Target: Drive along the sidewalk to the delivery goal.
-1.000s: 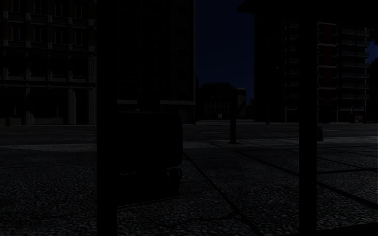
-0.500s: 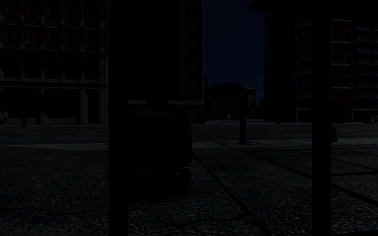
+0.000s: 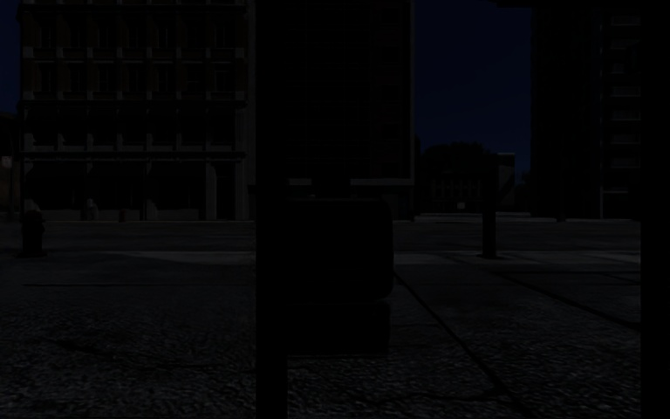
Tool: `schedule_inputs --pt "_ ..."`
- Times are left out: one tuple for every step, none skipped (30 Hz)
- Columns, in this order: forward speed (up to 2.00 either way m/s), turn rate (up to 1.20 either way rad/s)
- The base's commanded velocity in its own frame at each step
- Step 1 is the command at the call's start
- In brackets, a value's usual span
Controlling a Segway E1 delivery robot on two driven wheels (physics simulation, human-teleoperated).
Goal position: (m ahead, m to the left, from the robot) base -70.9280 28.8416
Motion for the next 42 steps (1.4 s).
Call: schedule_inputs --pt "0.0 0.49" --pt "0.0 0.49" --pt "0.0 0.49" --pt "0.0 0.49" --pt "0.0 0.49" --pt "0.0 0.49" --pt "0.0 0.49" --pt "0.0 0.49" --pt "0.0 0.49" --pt "0.0 0.49" --pt "0.0 0.49" --pt "0.0 0.49" --pt "0.0 0.49" --pt "0.0 0.49" --pt "0.0 0.49" --pt "0.0 0.49" --pt "0.0 0.49" --pt "0.0 0.49" --pt "0.0 0.49" --pt "0.0 0.49" --pt "0.0 0.49" --pt "0.0 0.49" --pt "0.0 0.49" --pt "0.0 0.49" --pt "0.0 0.49" --pt "0.0 0.49" --pt "0.0 0.49" --pt "0.0 0.49" --pt "0.0 0.49" --pt "0.0 0.49" --pt "0.0 0.49" --pt "0.0 0.49" --pt "0.0 0.49" --pt "0.0 0.49" --pt "0.0 0.49" --pt "0.0 0.49" --pt "0.0 0.49" --pt "0.0 0.49" --pt "0.0 0.49" --pt "0.0 0.49" --pt "0.0 0.49" --pt "0.0 0.49"
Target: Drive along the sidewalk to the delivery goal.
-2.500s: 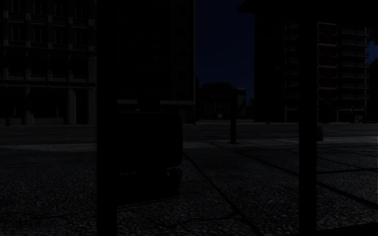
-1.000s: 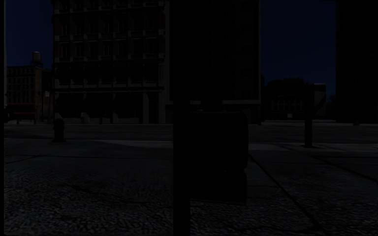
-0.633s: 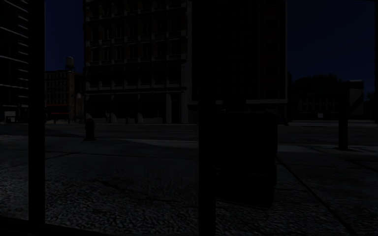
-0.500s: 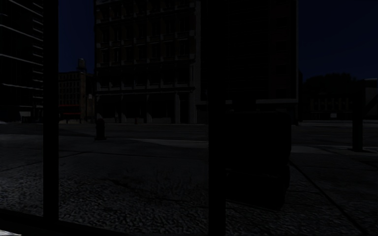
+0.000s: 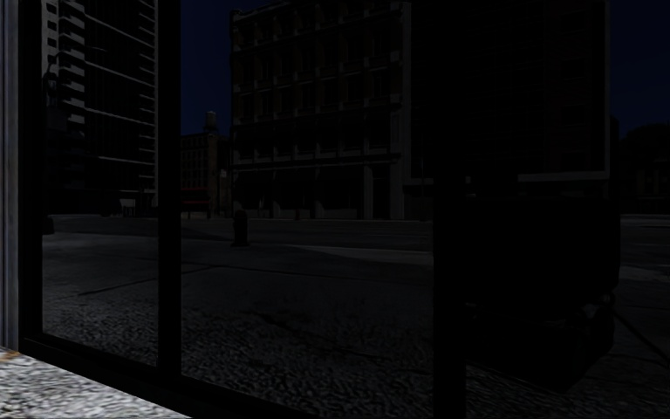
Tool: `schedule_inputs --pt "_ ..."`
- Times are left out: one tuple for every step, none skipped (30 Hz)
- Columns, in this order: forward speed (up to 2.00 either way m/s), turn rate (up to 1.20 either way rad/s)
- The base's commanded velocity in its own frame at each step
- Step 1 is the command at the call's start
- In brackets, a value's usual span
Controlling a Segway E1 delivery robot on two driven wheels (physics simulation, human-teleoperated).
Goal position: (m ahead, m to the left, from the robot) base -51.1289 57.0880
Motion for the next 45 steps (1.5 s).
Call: schedule_inputs --pt "0.0 0.49" --pt "0.0 0.49" --pt "0.0 0.5" --pt "0.0 0.51" --pt "0.0 0.55" --pt "0.0 0.63" --pt "0.0 0.69" --pt "0.0 0.71" --pt "0.0 0.71" --pt "0.0 0.71" --pt "0.0 0.71" --pt "0.0 0.71" --pt "0.0 0.71" --pt "0.0 0.71" --pt "0.0 0.71" --pt "0.0 0.71" --pt "0.0 0.71" --pt "0.0 0.71" --pt "0.0 0.71" --pt "0.0 0.71" --pt "0.0 0.71" --pt "0.0 0.71" --pt "0.0 0.71" --pt "0.0 0.71" --pt "0.0 0.71" --pt "0.0 0.71" --pt "0.0 0.71" --pt "0.0 0.71" --pt "0.0 0.71" --pt "0.0 0.71" --pt "0.0 0.71" --pt "0.0 0.71" --pt "0.0 0.71" --pt "0.0 0.71" --pt "0.0 0.71" --pt "0.0 0.71" --pt "0.0 0.71" --pt "0.0 0.71" --pt "0.0 0.71" --pt "0.0 0.71" --pt "0.0 0.71" --pt "0.0 0.71" --pt "0.0 0.71" --pt "0.0 0.71" --pt "0.0 0.71"
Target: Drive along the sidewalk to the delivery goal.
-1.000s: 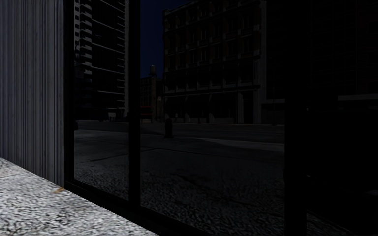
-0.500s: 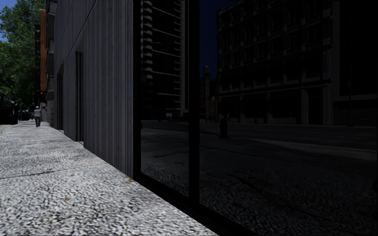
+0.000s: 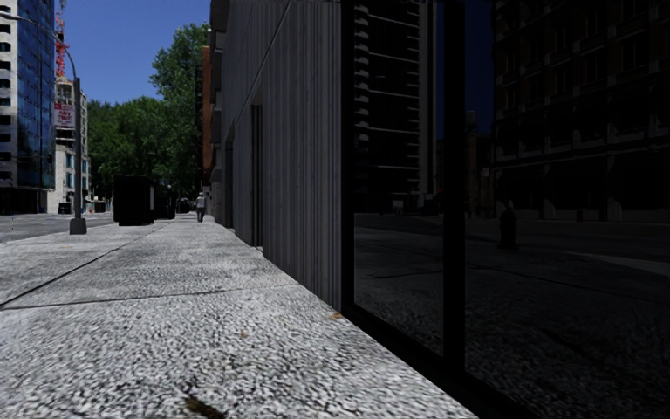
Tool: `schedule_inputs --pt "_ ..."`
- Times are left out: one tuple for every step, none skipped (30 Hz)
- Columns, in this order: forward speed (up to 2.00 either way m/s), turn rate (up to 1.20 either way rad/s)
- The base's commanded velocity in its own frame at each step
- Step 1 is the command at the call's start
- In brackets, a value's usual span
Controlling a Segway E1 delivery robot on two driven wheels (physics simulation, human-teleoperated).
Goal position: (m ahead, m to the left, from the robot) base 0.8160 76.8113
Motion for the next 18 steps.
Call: schedule_inputs --pt "0.0 0.71" --pt "0.0 0.71" --pt "0.0 0.71" --pt "0.0 0.71" --pt "0.0 0.71" --pt "0.0 0.7" --pt "0.0 0.69" --pt "0.0 0.69" --pt "0.0 0.68" --pt "0.0 0.68" --pt "0.0 0.67" --pt "0.0 0.67" --pt "0.0 0.66" --pt "0.0 0.64" --pt "0.0 0.59" --pt "0.0 0.57" --pt "0.0 0.57" --pt "0.0 0.56"
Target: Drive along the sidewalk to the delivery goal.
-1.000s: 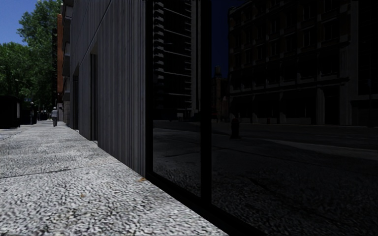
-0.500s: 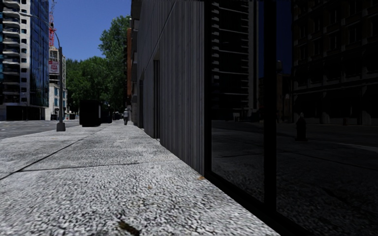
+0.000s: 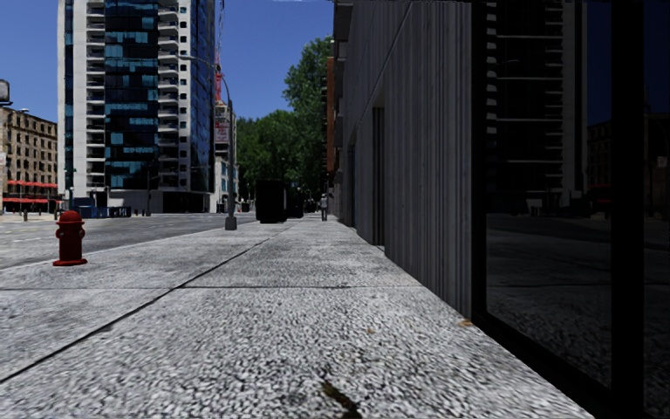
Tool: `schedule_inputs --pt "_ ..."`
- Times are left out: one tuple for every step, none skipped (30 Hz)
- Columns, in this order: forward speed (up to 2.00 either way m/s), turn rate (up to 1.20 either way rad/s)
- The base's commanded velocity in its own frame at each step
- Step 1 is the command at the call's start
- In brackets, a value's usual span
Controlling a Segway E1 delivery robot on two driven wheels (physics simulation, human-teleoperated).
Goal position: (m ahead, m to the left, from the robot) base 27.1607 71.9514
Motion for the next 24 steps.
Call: schedule_inputs --pt "0.0 0.55" --pt "0.0 0.53" --pt "0.0 0.47" --pt "0.0 0.47" --pt "0.0 0.37" --pt "0.0 0.23" --pt "0.0 0.0" --pt "0.01 0.0" --pt "0.02 0.0" --pt "0.02 0.0" --pt "0.03 0.0" --pt "0.05 0.0" --pt "0.05 0.0" --pt "0.12 0.0" --pt "0.19 0.0" --pt "0.21 0.0" --pt "0.21 0.0" --pt "0.22 0.0" --pt "0.3 0.0" --pt "0.42 0.0" --pt "0.58 0.0" --pt "0.58 0.0" --pt "0.67 0.0" --pt "0.74 0.0"
